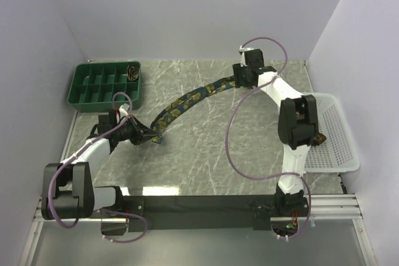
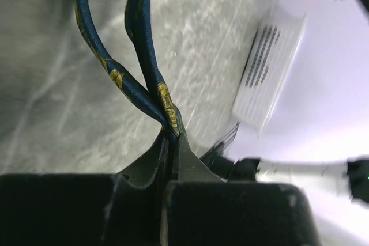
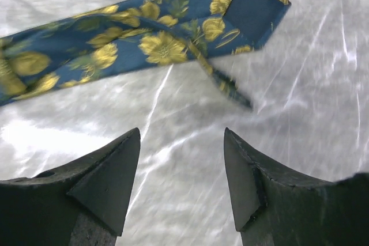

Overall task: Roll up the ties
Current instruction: Flatten the tie

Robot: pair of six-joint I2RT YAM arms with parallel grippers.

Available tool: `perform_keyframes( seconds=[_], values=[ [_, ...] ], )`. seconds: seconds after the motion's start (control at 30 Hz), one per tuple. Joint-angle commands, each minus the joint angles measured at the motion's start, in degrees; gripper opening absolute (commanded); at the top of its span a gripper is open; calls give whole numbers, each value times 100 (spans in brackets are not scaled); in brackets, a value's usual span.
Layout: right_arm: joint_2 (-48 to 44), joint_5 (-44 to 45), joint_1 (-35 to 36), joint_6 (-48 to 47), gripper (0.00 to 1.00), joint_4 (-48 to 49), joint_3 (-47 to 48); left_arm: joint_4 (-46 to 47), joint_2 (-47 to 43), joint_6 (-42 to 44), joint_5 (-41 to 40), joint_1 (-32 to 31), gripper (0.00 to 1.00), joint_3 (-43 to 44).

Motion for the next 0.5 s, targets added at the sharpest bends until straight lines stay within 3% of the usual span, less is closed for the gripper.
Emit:
perform_keyframes(
  seconds=[0.0,0.17,0.27,0.3,0.47],
  values=[
    [-818,-93,27,607,67,734,-661,667,141,-382,-162,254,1,-93],
    [-1467,-250,62,924,67,1026,-1375,720,256,-445,-486,570,1,12],
    [-1767,-584,159,1056,68,1219,-1814,632,300,-374,-846,676,8,144],
    [-1838,-619,185,1083,68,1298,-2024,580,335,-270,-969,694,11,170],
    [-2312,-997,396,1223,68,1448,-2579,-62,397,249,-2004,852,48,504]
  ],
)
